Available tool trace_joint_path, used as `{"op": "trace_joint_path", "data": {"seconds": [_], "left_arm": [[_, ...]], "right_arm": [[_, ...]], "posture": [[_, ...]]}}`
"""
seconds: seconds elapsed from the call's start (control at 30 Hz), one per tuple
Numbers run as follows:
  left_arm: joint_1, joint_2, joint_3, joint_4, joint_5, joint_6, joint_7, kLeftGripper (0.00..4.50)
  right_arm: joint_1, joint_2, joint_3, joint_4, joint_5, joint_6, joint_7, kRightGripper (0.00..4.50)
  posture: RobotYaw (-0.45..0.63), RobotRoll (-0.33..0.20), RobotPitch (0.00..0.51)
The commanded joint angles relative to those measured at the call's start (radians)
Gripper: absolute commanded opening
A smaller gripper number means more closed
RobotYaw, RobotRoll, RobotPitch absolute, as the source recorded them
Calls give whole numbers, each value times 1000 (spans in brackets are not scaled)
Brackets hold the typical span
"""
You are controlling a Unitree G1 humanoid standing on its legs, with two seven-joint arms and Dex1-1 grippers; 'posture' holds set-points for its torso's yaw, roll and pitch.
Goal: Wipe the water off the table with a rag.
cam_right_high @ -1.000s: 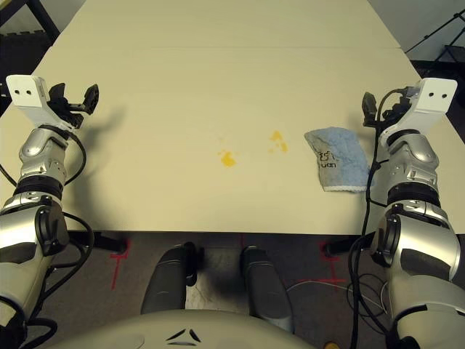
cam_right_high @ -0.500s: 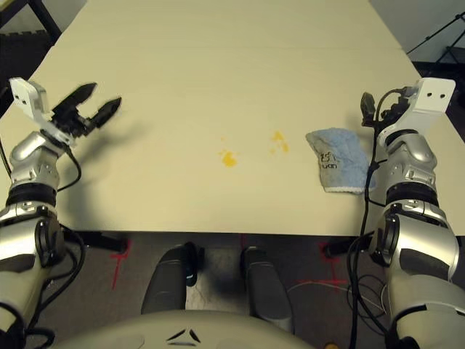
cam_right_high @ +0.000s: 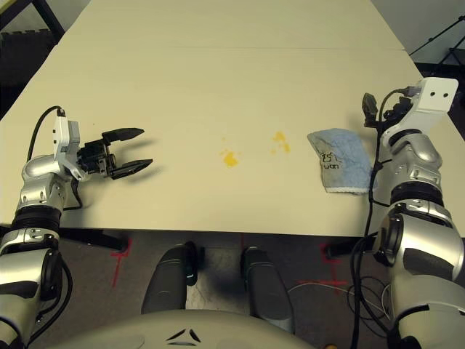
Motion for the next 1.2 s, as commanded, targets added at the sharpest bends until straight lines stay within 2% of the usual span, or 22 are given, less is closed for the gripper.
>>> {"op": "trace_joint_path", "data": {"seconds": [0.03,0.27,0.47,0.77,1.2], "left_arm": [[21,8,-9,-27,-11,-5,-7,4500],[24,-1,-13,-16,-8,-30,-1,4500],[24,-7,-17,-3,-4,-58,-2,4500],[36,-5,-18,-9,-7,-62,-3,4500],[24,-12,-24,16,-1,-80,-4,4500]], "right_arm": [[32,-68,28,-15,13,173,188,4466],[77,-179,85,-113,20,397,484,4466],[134,-172,120,-225,42,527,605,4466],[243,-108,188,-399,32,617,593,4466],[291,-39,262,-487,22,711,529,4466]], "posture": [[92,0,180],[84,0,180],[87,0,180],[96,0,183],[91,0,186]]}}
